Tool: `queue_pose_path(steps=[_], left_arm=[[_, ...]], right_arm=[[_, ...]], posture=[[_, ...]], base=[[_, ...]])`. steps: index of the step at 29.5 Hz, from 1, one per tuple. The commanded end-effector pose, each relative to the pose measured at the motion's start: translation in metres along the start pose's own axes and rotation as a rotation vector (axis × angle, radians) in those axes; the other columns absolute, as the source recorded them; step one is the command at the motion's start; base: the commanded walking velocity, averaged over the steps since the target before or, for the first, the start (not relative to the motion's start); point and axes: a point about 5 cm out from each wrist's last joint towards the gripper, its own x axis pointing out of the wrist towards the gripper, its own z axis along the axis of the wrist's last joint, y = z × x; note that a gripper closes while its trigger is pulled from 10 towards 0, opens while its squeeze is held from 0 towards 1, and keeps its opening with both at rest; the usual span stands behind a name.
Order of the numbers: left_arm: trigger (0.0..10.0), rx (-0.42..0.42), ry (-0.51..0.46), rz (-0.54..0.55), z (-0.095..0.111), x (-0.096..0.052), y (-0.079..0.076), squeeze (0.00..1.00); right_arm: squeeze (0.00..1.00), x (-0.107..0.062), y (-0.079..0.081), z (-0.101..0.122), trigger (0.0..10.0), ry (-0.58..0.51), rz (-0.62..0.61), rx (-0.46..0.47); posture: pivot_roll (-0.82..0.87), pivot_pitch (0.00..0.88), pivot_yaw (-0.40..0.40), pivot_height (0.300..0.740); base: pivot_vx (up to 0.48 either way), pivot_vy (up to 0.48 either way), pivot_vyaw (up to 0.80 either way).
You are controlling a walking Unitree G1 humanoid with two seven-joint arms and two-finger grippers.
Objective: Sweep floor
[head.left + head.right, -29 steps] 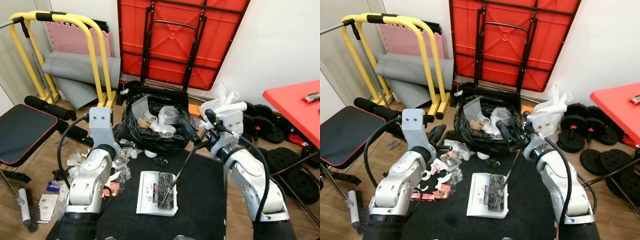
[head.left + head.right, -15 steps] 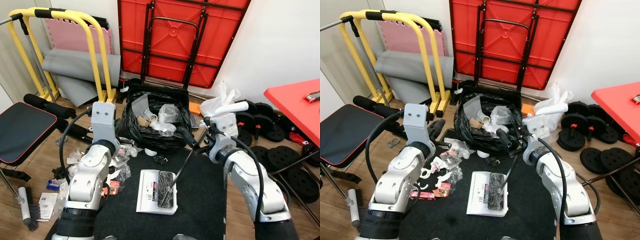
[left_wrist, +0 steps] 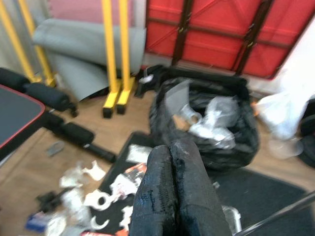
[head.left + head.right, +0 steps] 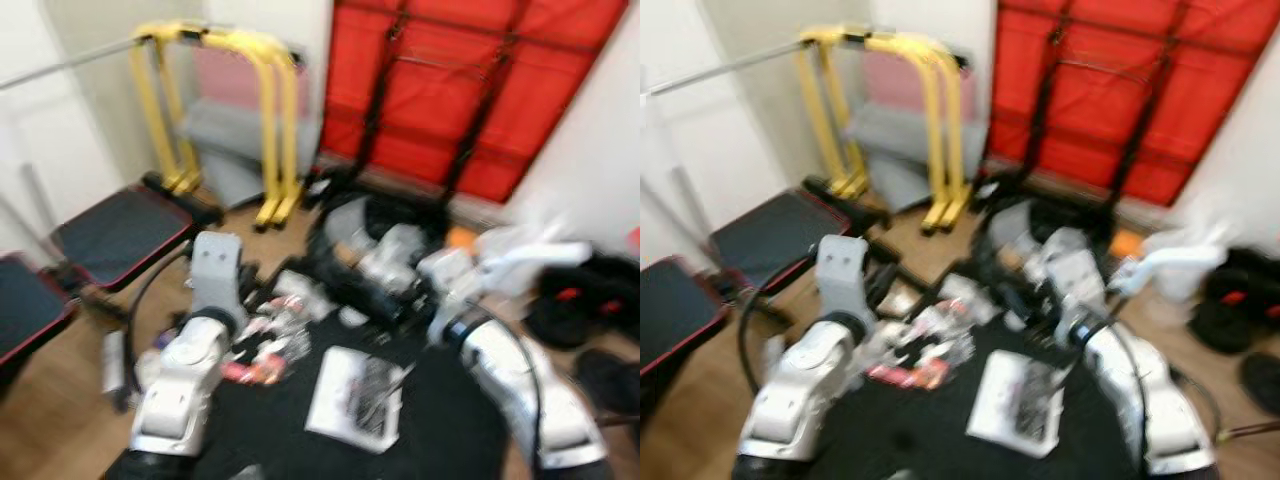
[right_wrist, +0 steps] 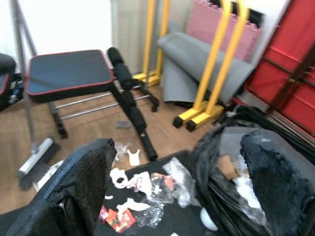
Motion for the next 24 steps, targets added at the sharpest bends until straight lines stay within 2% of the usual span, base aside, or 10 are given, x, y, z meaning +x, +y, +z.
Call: queue_pose_path(steps=[1, 4, 7, 15, 19, 24], left_arm=[[10.0, -0.011, -0.007, -0.088, -0.0022, -0.0029, -0.0031, 0.0], [10.0, -0.011, -0.007, -0.088, -0.0022, -0.0029, -0.0031, 0.0], [10.0, -0.066, -0.017, -0.09, -0.0019, -0.001, -0.002, 0.0], [10.0, -0.067, -0.02, -0.093, -0.0013, 0.0005, -0.0023, 0.0], [10.0, -0.113, -0.026, -0.093, -0.002, 0.0021, -0.001, 0.0], [10.0, -0.122, -0.026, -0.091, -0.0034, 0.0025, 0.0003, 0.0]], right_arm=[[0.0, -0.0002, 0.0029, 0.0018, 10.0, -0.029, 0.017, 0.034], [0.0, -0.0002, 0.0029, 0.0018, 10.0, -0.029, 0.017, 0.034], [0.0, 0.0015, 0.0053, 0.0073, 10.0, -0.065, 0.041, 0.065], [0.0, 0.0037, 0.0037, 0.0059, 10.0, -0.073, 0.029, 0.067], [0.0, 0.0049, 0.0035, 0.0058, 10.0, -0.077, 0.03, 0.066], [0.0, 0.0058, 0.0035, 0.0055, 10.0, -0.08, 0.031, 0.072]], posture=[[-0.16, 0.056, -0.127, 0.74], [-0.16, 0.056, -0.127, 0.74], [-0.16, 0.05, -0.124, 0.74], [-0.16, 0.045, -0.126, 0.74], [-0.16, 0.04, -0.123, 0.74], [-0.16, 0.031, -0.123, 0.74]], base=[[0.0, 0.0, 0.8], [0.0, 0.0, 0.8], [0.0, 0.0, 0.8], [0.0, 0.0, 0.8], [0.0, 0.0, 0.79], [0.0, 0.0, 0.79]])
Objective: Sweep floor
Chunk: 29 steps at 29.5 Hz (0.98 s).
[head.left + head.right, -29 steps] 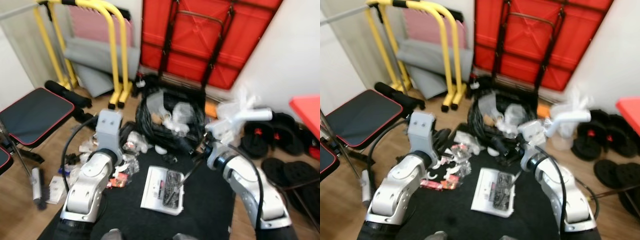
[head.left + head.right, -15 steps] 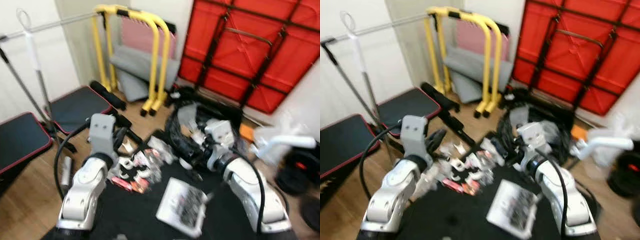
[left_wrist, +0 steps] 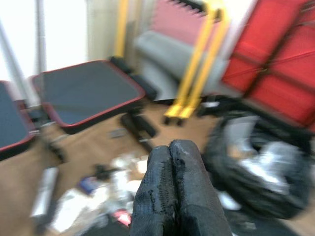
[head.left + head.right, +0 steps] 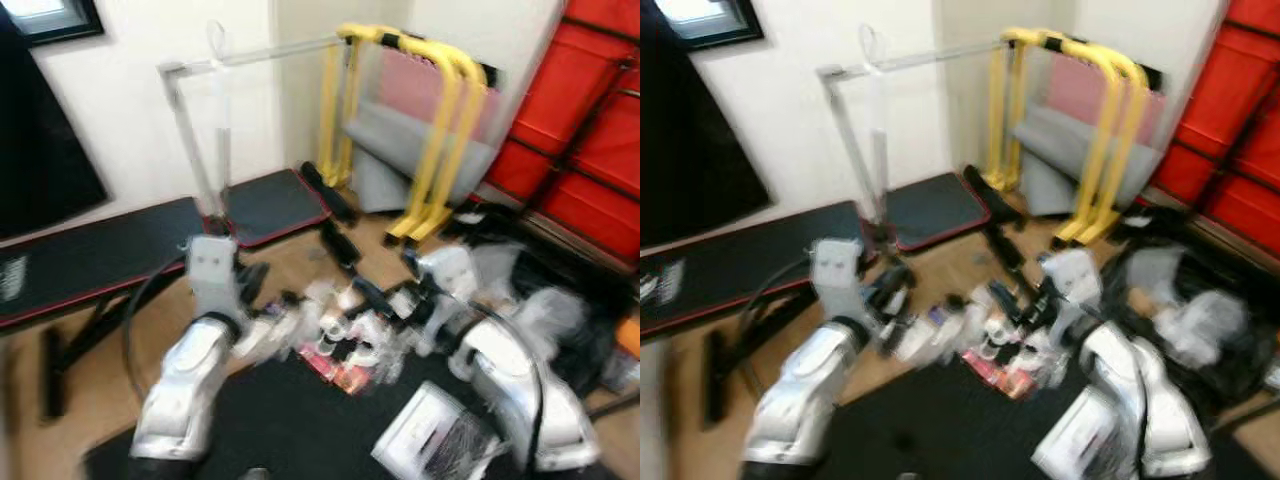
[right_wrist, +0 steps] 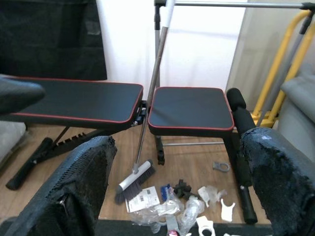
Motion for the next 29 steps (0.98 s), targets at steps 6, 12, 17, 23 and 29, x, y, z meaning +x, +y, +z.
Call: queue_pose_path(steps=[6, 12, 17, 23, 29], left_arm=[[10.0, -0.023, 0.024, 0.006, -0.0067, -0.0011, 0.0067, 0.0], [10.0, -0.028, 0.028, 0.003, -0.0072, -0.0004, 0.0073, 0.0], [10.0, -0.027, 0.013, 0.003, -0.0057, -0.0002, 0.0075, 0.0], [10.0, -0.021, 0.002, -0.015, -0.0032, -0.0001, 0.0064, 0.0], [10.0, -0.015, 0.003, -0.032, -0.0028, 0.0002, 0.0058, 0.0]], right_arm=[[0.0, 0.0025, 0.002, -0.0036, 10.0, 0.002, 0.018, 0.009], [0.0, 0.0039, 0.0023, -0.0034, 10.0, -0.002, 0.021, 0.007], [0.0, 0.0041, 0.0021, -0.0039, 10.0, -0.002, 0.018, 0.01], [0.0, 0.0046, 0.0022, -0.0047, 10.0, 0.005, 0.017, -0.003], [0.0, 0.0053, 0.0021, -0.002, 10.0, -0.009, 0.011, -0.042]], posture=[[-0.16, 0.01, -0.122, 0.74], [-0.16, 0.015, -0.12, 0.74], [-0.16, 0.016, -0.12, 0.74], [-0.16, 0.021, -0.12, 0.74], [-0.15, 0.025, -0.119, 0.74]], base=[[0.0, 0.0, 0.78], [0.0, 0.0, 0.78], [0.0, 0.0, 0.77], [0.0, 0.0, 0.73], [0.271, 0.0, 0.0]])
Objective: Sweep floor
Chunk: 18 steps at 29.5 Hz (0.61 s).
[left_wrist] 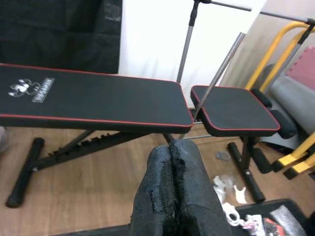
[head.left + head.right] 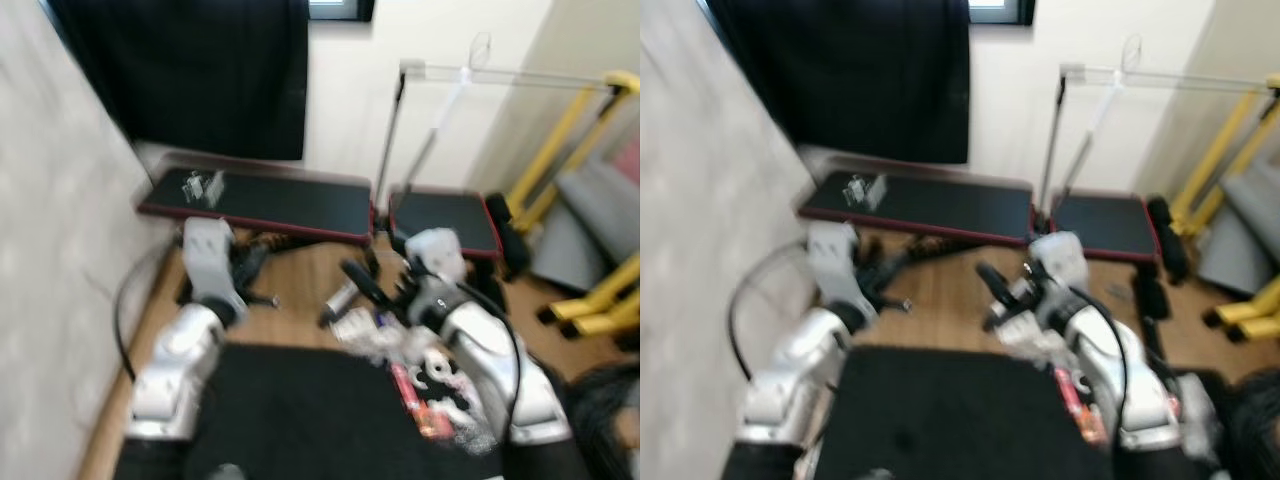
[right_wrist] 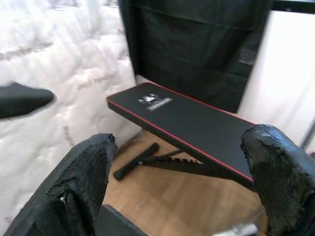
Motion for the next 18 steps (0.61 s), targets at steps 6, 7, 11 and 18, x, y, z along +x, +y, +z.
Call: queue_pose_path(steps=[6, 7, 11, 18], left_arm=[[10.0, 0.002, -0.009, -0.077, 0.0012, 0.0026, -0.011, 0.0], [10.0, 0.002, -0.009, -0.077, 0.0012, 0.0026, -0.011, 0.0], [10.0, 0.002, -0.009, -0.082, 0.0015, 0.0024, -0.0113, 0.0], [10.0, 0.003, -0.009, -0.087, 0.002, 0.0028, -0.0117, 0.0]], right_arm=[[0.0, -0.0037, -0.0036, -0.0033, 10.0, 0.004, -0.022, -0.005], [0.0, -0.0037, -0.0036, -0.0033, 10.0, 0.004, -0.022, -0.005], [0.0, -0.0033, -0.0057, -0.0028, 10.0, 0.0, -0.043, 0.012], [0.0, -0.0028, -0.008, -0.0018, 10.0, -0.009, -0.063, 0.013]], posture=[[-0.15, 0.03, -0.12, 0.74], [-0.15, 0.03, -0.12, 0.74], [-0.15, 0.035, -0.119, 0.74], [-0.15, 0.036, -0.122, 0.74]], base=[[0.389, 0.0, 0.66], [0.398, 0.0, 0.79], [0.397, 0.0, 0.0], [0.396, 0.0, 0.0]])
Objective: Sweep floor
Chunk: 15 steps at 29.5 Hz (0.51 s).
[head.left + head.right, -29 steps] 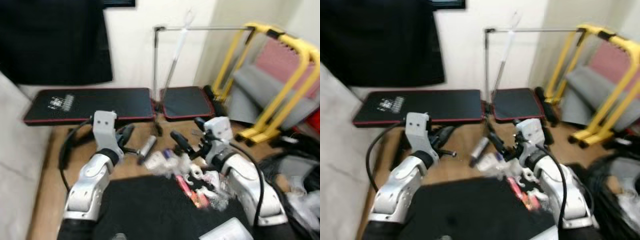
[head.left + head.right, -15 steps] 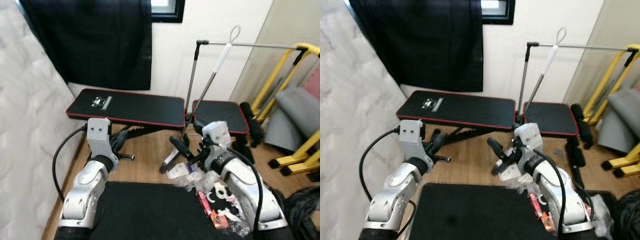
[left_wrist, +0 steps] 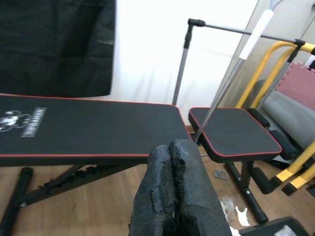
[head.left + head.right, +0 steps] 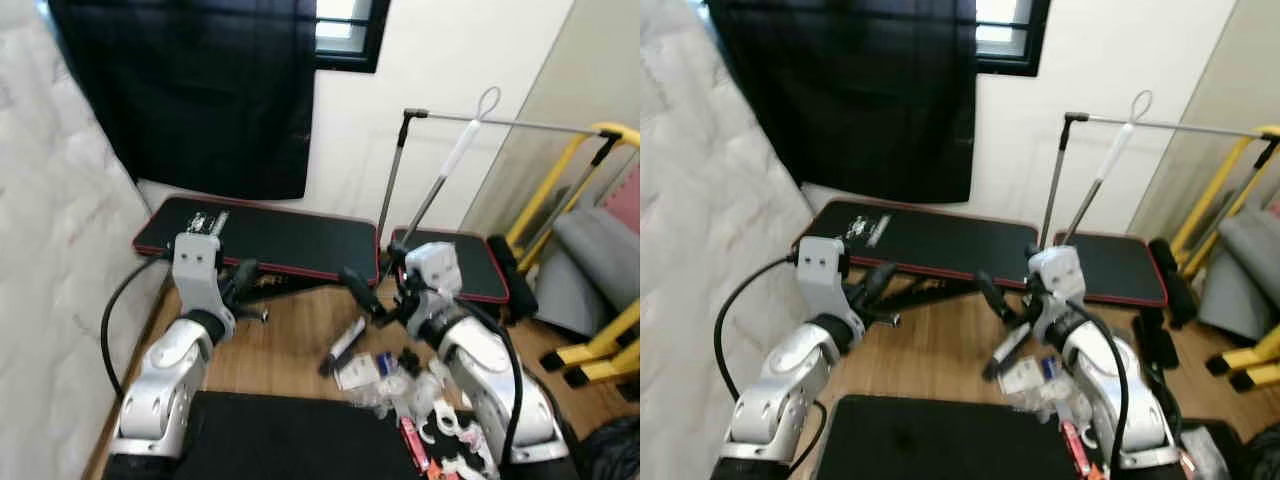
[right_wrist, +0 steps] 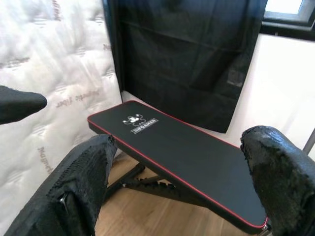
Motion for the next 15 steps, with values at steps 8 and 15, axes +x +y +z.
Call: queue_pose_path(steps=[8, 15], left_arm=[[10.0, 0.012, 0.004, -0.025, 0.0, 0.001, 0.001, 0.0], [10.0, 0.013, 0.004, -0.029, 0.001, 0.001, 0.001, 0.0]], right_arm=[[0.0, 0.004, -0.012, 0.002, 10.0, -0.006, -0.109, 0.005], [0.0, 0.007, -0.017, 0.005, 10.0, -0.01, -0.158, -0.002]], posture=[[-0.15, 0.037, -0.124, 0.74], [-0.15, 0.039, -0.125, 0.74]], base=[[0.398, 0.0, 0.0], [0.396, 0.0, -0.57]])
